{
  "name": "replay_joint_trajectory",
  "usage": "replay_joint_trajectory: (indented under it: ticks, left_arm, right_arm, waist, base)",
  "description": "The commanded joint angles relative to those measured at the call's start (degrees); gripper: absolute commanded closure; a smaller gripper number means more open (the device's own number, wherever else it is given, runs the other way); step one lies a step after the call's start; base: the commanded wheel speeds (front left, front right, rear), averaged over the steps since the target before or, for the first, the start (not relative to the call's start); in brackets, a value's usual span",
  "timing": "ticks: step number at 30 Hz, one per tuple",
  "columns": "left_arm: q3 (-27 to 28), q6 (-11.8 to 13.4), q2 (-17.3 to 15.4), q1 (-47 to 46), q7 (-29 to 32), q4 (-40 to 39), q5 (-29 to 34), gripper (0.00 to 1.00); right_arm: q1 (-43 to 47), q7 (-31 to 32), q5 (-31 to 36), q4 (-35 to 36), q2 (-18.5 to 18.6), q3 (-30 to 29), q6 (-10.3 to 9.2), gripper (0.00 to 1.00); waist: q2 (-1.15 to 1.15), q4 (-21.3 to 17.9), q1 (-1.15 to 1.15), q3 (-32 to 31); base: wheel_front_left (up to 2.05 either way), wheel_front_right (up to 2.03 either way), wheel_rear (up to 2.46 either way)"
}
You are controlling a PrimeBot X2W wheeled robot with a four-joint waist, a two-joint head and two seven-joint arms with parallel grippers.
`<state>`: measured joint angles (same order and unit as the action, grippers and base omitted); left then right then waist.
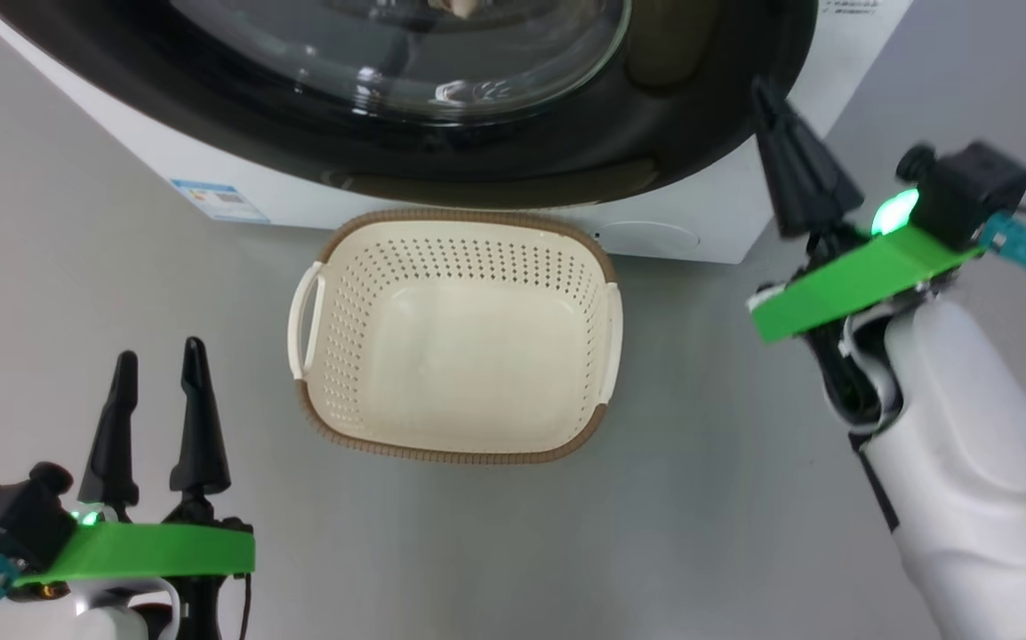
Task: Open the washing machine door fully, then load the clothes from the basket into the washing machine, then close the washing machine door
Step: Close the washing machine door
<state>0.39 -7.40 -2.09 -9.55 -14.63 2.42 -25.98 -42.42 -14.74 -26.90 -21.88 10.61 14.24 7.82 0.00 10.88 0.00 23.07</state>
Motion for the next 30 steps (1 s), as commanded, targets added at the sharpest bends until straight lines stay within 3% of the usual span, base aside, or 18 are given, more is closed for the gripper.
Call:
replay_joint_trajectory:
  ticks: [1,14,30]
  left_arm:
    - [2.1,-0.1,-0.8,0.4,-0.4,-0.5,0.7,0.00]
    - [3.5,-0.1,-0.8,1.5,-0.4,2.0,4.8,0.00]
    - [3.8,-0.1,-3.2,3.2,-0.4,3.0,3.7,0.00]
  right_arm:
    - [3.0,-0.3,-0.3,1.8,-1.2,1.5,-0.33,0.00]
    - [13.0,-0.3,-0.6,3.1,-0.5,1.5,-0.33,0.00]
    - [21.0,-0.3,-0.1,3.9,-0.5,-2.2,-0.33,0.00]
  waist:
    - [0.00,-1.1,0.00,-1.4]
    - [0.00,-5.1,0.00,-6.4]
    - [0.00,-11.3,0.00,-9.3]
  base:
    - [0.00,0.00,0.00]
    - [0.00,0.00,0.00]
    - [0.00,0.00,0.00]
